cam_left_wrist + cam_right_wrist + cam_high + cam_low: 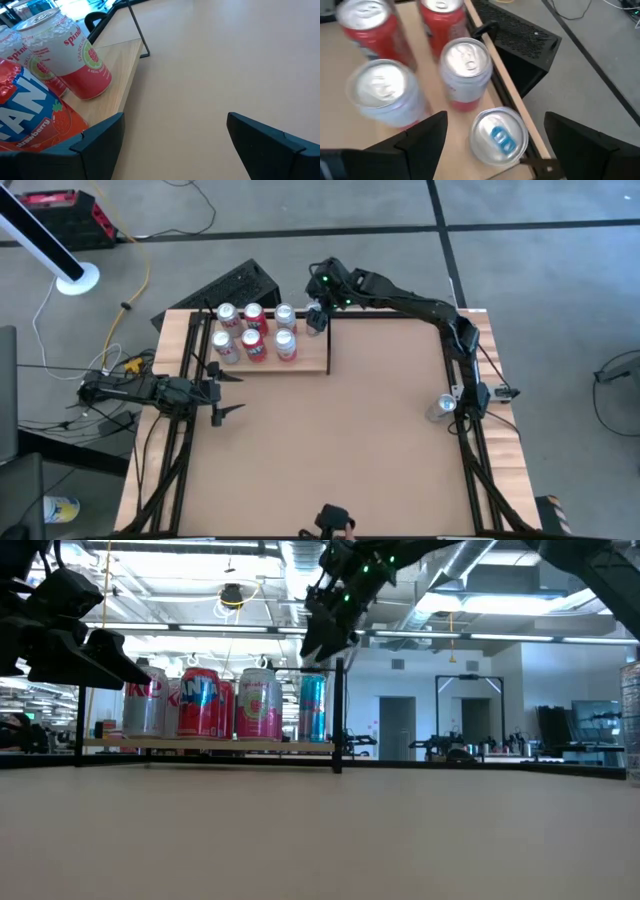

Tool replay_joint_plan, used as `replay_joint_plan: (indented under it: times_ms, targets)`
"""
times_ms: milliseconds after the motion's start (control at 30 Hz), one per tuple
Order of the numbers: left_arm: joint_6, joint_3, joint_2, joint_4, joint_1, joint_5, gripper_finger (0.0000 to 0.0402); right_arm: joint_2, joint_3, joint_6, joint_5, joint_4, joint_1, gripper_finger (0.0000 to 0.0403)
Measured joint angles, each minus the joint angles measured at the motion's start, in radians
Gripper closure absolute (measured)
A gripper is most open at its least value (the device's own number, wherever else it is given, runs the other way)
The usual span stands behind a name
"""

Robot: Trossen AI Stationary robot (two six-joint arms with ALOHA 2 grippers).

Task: Place canned beverage on shelf
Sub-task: Put the blue soda can on the shelf aligned with the other blue soda can

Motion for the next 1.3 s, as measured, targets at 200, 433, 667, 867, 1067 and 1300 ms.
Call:
replay_joint_plan:
  times_ms: [200,433,667,867,1067,1300]
  targets:
    - [0.000,0.000,0.000,0.000,0.000,0.000,0.0065,-0.077,0.020,0.071,-0.008,-0.205,0.068,0.0047]
    - [0.000,0.000,0.000,0.000,0.000,0.000,0.0065,-0.151,0.021,0.252,-0.146,-0.599,0.266,0.0047]
    - [0.000,0.000,0.000,0.000,0.000,0.000,0.0065,-0.168,0.003,0.626,-0.134,-0.849,0.519,0.0047]
    - [0.000,0.000,0.000,0.000,0.000,0.000,0.0065,-0.206,-0.094,0.816,-0.028,-0.847,0.693,0.0047]
    - [0.000,0.000,0.000,0.000,0.000,0.000,0.0065,-0.375,-0.378,1.066,-0.021,-0.851,0.775,0.0050]
    - [0.000,0.000,0.000,0.000,0.000,0.000,0.0065,-0.695,-0.700,1.378,0.050,-0.850,0.800,0.0061]
